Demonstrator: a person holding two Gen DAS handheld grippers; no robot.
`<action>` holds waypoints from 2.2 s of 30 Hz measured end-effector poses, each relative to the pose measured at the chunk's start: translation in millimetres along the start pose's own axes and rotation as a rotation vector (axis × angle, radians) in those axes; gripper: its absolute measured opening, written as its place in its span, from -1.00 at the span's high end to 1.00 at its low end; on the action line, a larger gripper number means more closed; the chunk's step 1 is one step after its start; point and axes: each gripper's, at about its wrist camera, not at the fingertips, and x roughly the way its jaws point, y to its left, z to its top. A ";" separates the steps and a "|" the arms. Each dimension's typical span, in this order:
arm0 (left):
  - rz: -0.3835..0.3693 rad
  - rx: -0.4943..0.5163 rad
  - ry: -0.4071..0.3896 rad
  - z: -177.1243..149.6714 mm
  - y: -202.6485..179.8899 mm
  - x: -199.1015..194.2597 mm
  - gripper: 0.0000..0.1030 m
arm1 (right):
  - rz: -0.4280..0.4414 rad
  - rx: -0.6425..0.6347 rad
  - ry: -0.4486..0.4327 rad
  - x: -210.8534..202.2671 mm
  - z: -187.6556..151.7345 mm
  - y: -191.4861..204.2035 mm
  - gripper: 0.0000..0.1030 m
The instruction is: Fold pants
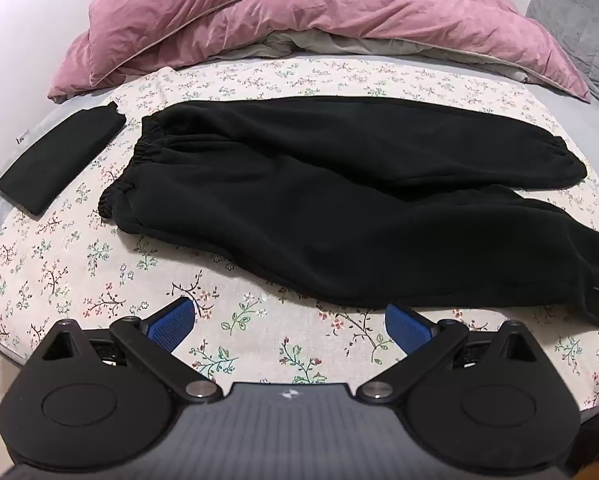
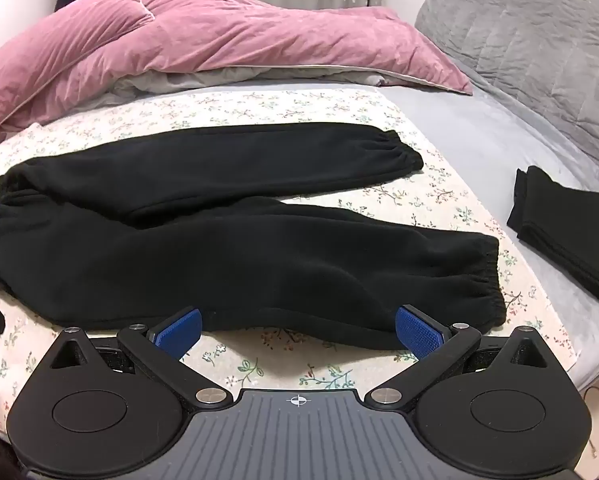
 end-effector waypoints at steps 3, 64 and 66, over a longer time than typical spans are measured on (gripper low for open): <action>-0.001 0.003 -0.008 -0.6 1.2 0.4 -1.00 | 0.003 0.013 -0.008 -0.5 0.0 -2.3 -1.00; -0.021 -0.032 -0.034 3.5 0.1 -4.8 -1.00 | -0.026 -0.050 -0.013 -5.8 4.9 14.3 -1.00; -0.021 -0.032 -0.034 3.4 0.2 -4.8 -1.00 | -0.026 -0.050 -0.013 -6.1 4.3 13.8 -1.00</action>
